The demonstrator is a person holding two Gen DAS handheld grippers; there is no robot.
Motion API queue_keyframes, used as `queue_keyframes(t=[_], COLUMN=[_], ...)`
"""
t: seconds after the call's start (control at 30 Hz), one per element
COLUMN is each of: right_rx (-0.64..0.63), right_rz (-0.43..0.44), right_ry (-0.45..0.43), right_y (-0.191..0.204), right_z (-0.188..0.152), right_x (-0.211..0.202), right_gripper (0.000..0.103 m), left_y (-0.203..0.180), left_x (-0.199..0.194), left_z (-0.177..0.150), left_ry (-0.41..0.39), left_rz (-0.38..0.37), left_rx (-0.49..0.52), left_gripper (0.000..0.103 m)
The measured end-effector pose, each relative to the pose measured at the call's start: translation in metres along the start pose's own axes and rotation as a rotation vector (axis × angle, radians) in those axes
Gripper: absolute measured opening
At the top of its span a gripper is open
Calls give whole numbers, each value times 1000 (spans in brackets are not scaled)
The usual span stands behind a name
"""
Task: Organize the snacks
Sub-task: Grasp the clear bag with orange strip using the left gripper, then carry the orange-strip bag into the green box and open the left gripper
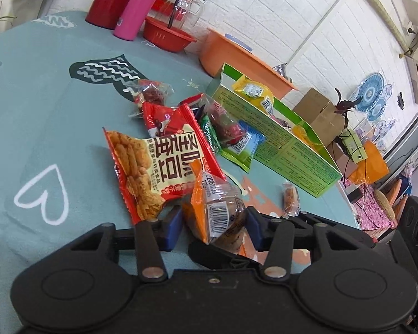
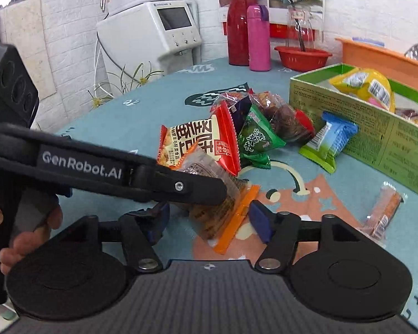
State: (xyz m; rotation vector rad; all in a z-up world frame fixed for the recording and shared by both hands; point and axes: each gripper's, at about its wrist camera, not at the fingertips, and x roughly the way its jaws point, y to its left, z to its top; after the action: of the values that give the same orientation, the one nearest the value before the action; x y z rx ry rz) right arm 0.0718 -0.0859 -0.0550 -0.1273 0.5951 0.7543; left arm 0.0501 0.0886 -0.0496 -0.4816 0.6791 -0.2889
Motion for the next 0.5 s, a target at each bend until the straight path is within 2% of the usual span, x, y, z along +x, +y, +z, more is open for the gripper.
queue_keyframes(t=[0.03,0.1,0.2,0.33,0.5], right_rx=[9,16,25,43,23], right_rz=[0,-13,-27,-42,-121], right_ry=[-5,-23,-57,-97,-173], right_y=[0,-1,-3,-11,-23], right_z=[0,-1,-3,-5,-3], right_x=[-1,-6,-17,-32,-54], right_gripper=[101,90,63,59,59], left_y=[-1,-6,-18,-38,-70], left_x=[-1,-6,-11,-10,2], left_z=[-1,-2,-1,3,18], left_ry=[-1,-3,-13,-24,-37], left_rz=[-1,-21,-28,-48,-95], left_rx=[3,3,20,61,130], left_gripper=[55,55,53,52,52])
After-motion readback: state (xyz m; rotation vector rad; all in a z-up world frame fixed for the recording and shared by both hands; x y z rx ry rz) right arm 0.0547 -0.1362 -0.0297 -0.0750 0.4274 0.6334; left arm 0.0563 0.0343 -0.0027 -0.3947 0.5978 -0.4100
